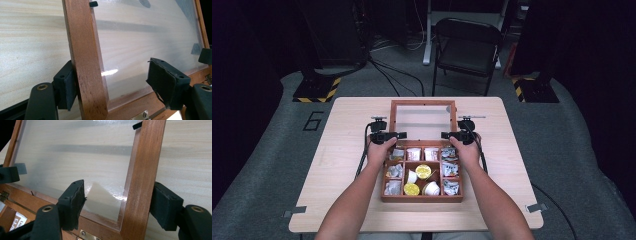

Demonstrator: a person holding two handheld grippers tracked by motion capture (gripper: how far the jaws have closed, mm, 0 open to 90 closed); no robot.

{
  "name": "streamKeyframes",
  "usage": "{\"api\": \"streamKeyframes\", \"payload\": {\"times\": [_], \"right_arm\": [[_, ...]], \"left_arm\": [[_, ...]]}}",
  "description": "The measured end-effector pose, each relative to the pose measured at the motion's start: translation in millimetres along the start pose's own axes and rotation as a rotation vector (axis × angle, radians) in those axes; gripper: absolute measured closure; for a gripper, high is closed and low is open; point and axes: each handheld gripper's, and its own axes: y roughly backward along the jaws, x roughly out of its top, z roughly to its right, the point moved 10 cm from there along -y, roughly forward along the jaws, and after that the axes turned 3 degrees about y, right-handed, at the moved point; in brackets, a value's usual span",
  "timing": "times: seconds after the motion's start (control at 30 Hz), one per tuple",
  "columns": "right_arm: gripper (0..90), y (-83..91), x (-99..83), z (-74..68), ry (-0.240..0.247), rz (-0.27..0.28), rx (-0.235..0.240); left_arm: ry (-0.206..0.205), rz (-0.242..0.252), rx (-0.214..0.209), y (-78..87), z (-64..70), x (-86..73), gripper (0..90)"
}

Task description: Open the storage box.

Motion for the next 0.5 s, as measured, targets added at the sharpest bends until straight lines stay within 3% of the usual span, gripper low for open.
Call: {"api": "streamKeyframes", "payload": {"times": [0.37, 0.5], "right_arm": [[32.2, -4.2, -3.7, 2.6, -0.046, -0.024, 0.024], [32.2, -5.7, -4.9, 4.4, -0.051, -0.031, 0.028]], "left_arm": [[-0.017, -0.036, 0.029, -2.2, -3.4, -4.0, 24.6], [0.008, -0.05, 0.026, -3.4, -4.9, -5.9, 24.3]]}}
